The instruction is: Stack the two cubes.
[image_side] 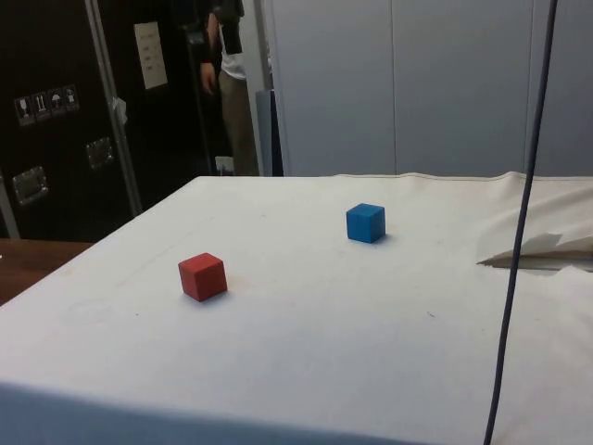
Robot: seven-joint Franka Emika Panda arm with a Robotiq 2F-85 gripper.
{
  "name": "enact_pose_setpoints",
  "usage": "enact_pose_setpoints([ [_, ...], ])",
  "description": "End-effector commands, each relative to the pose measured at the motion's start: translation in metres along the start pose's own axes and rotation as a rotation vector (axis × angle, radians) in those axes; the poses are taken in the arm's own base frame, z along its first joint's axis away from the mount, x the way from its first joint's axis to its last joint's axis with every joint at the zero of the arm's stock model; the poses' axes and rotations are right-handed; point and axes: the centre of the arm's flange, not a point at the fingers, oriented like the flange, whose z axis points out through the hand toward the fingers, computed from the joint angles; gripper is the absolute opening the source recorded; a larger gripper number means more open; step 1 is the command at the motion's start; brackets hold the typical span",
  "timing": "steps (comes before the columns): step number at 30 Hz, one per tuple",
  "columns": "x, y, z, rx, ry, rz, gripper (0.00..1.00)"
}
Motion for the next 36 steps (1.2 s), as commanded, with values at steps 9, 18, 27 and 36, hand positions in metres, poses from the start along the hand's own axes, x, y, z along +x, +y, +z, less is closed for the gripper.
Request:
enact_pose_setpoints([
  [9,0.008,-0.005,0.005,-0.005,-0.003,0.059,1.0],
  [18,0.012,-0.006,0.011,-0.006,-0.008,0.115,1.0],
  [27,0.018,-0.011,0.013,-0.01,-0.001,0.17,1.0],
  [36,0.023,-0.017,0.016,-0.016,0.033,0.217,1.0],
])
